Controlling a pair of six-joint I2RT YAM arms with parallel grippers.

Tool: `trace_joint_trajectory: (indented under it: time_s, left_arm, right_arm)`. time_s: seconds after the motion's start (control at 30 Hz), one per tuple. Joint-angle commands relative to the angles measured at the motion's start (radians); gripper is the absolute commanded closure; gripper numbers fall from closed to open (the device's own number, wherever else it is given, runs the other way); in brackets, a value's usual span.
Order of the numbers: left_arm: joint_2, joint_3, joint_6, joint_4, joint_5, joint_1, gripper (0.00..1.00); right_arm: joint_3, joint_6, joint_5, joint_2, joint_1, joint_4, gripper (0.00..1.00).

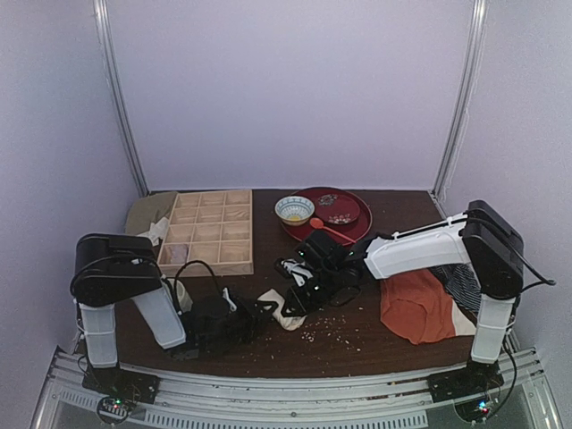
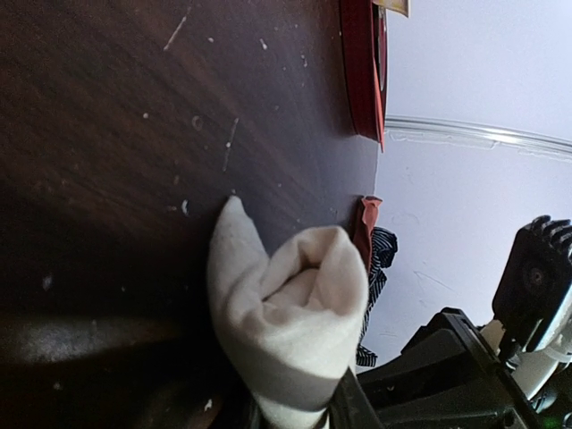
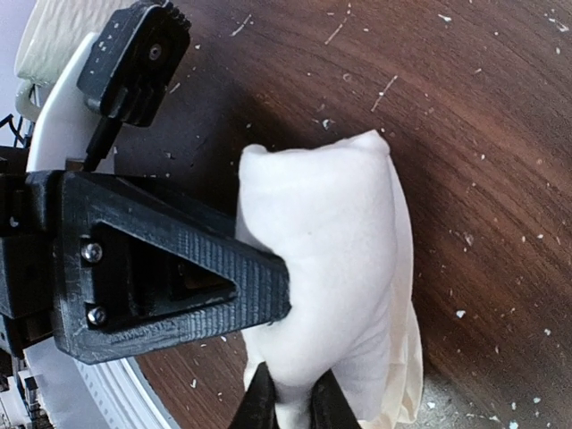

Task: Roll the underwear
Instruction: Adjust the underwear at the center of the board.

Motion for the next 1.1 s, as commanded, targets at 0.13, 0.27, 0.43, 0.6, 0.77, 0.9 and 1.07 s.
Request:
trace_joint_trajectory:
  time_s: [0.13, 0.27, 0.43, 0.6, 0.77, 0.9, 1.07]
  left_arm:
    - [0.013, 0.005, 0.037, -0.027, 0.040, 0.011, 0.61]
    - [0.018, 0.021, 0.059, -0.037, 0.082, 0.011, 0.54]
    - [0.037, 0.036, 0.072, -0.022, 0.115, 0.011, 0.51]
    - [0.057, 0.025, 0.089, 0.035, 0.134, 0.013, 0.49]
    - [0.087, 0.032, 0.096, 0.070, 0.162, 0.021, 0.47]
    - [0.110, 0.028, 0.093, 0.101, 0.167, 0.027, 0.56]
    - [0.120, 0.037, 0.101, 0.110, 0.178, 0.031, 0.72]
  right_arm:
    - [-0.021, 0.003, -0.019, 0.040, -0.003, -0.019, 0.97]
    - [-0.013, 0.002, -0.029, 0.046, -0.005, -0.025, 0.97]
    - [-0.008, -0.005, -0.042, 0.051, -0.005, -0.032, 0.98]
    - [-0.019, -0.012, -0.054, 0.048, -0.011, -0.037, 1.00]
    - [-0.027, -0.014, -0.065, 0.044, -0.015, -0.040, 1.00]
    - [-0.037, -0.015, -0.070, 0.038, -0.017, -0.034, 1.00]
    - [-0.042, -0.023, -0.083, 0.036, -0.019, -0.036, 1.00]
